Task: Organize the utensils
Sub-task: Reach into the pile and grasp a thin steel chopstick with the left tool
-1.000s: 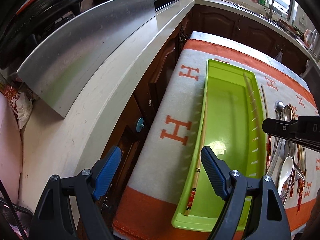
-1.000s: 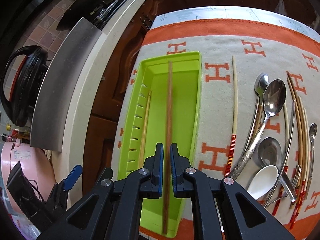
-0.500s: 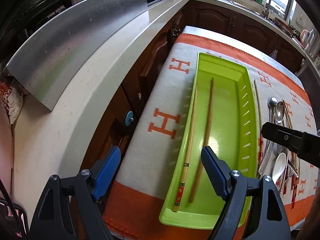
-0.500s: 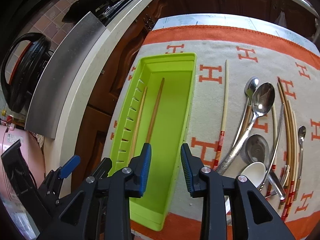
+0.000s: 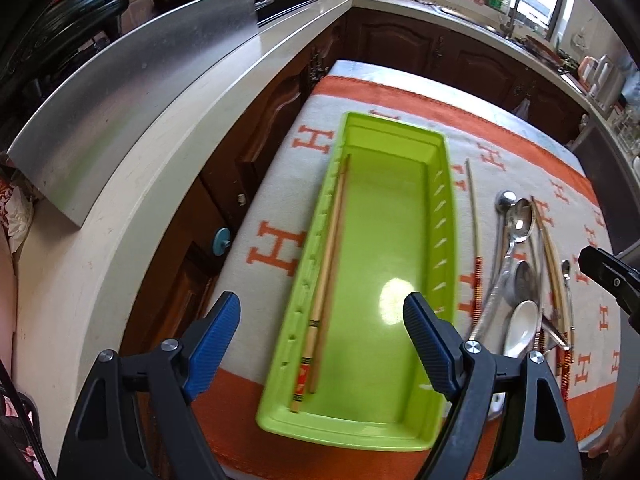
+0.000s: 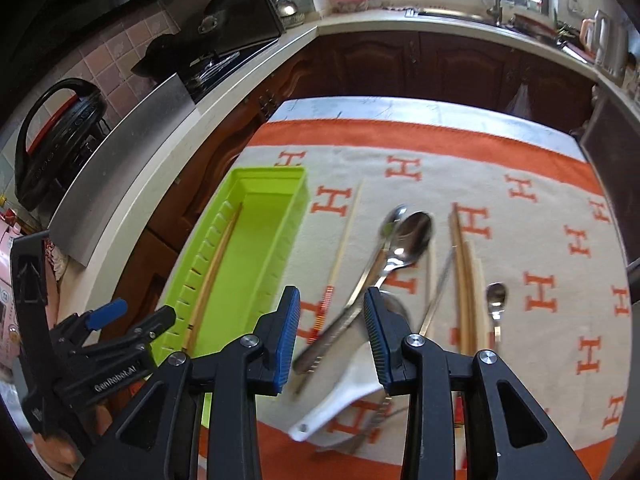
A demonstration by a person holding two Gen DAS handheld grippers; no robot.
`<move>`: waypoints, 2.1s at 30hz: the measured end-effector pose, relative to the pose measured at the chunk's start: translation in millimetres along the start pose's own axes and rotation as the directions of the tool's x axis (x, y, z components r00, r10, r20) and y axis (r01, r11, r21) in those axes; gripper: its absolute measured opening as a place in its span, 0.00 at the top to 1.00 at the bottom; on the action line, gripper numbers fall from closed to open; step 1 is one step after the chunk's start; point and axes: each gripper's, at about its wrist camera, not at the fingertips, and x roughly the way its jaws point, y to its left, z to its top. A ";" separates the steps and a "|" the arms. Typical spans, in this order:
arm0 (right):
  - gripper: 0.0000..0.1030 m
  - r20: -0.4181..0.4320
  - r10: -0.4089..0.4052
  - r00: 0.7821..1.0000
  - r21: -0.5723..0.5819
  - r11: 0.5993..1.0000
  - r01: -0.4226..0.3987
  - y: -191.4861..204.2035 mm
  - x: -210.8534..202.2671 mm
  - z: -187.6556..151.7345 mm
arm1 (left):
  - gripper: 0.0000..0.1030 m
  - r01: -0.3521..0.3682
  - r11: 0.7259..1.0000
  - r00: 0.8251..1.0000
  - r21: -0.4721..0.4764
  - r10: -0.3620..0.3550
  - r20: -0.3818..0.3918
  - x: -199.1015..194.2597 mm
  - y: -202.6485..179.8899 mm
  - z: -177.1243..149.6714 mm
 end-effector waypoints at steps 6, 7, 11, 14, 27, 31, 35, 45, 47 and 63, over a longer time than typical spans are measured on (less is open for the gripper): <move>0.67 -0.033 0.008 0.999 0.091 0.996 -0.005 -67.1 -20.8 -9.5 | 0.11 0.104 0.995 0.995 0.000 -0.104 -0.003 -8.4 -30.8 2.6; 0.67 -0.035 -0.003 0.999 0.096 0.995 0.006 -76.7 -23.1 -10.8 | 0.11 0.122 0.993 0.992 -0.001 -0.122 -0.019 -7.8 -37.0 3.9; 0.67 -0.039 -0.047 0.998 0.114 0.992 0.051 -113.2 -30.5 -19.2 | 0.11 0.152 0.988 0.988 0.012 -0.151 -0.027 -7.4 -60.0 4.4; 0.65 -0.055 -0.061 0.997 0.132 0.989 0.068 -139.0 -33.5 -26.9 | 0.11 0.156 0.986 0.987 0.059 -0.154 -0.039 -4.9 -83.1 4.1; 0.65 -0.120 -0.012 0.993 0.175 0.984 0.033 -189.3 -4.3 -56.3 | 0.12 0.205 0.939 0.978 0.278 -0.187 -0.089 29.4 -190.6 5.9; 0.65 -0.131 0.017 0.991 0.173 0.985 0.006 -197.6 6.9 -63.3 | 0.32 0.193 0.908 0.981 0.373 -0.170 -0.092 44.2 -220.1 1.7; 0.65 -0.154 0.050 0.987 0.195 0.981 -0.019 -204.5 20.0 -68.0 | 0.58 0.204 0.888 0.977 0.412 -0.162 -0.137 62.4 -233.2 -0.5; 0.65 -0.178 0.096 0.979 0.209 0.976 -0.058 -210.1 42.9 -70.7 | 0.84 0.261 0.868 0.959 0.422 -0.181 -0.220 83.9 -242.2 -3.7; 0.65 -0.181 0.102 0.978 0.210 0.976 -0.063 -210.3 46.4 -69.9 | 0.84 0.263 0.861 0.959 0.436 -0.182 -0.219 84.3 -243.1 -4.9; 0.65 -0.179 0.125 0.976 0.205 0.975 -0.087 -204.4 57.2 -72.0 | 0.97 0.255 0.873 0.956 0.415 -0.165 -0.242 87.8 -244.1 -6.6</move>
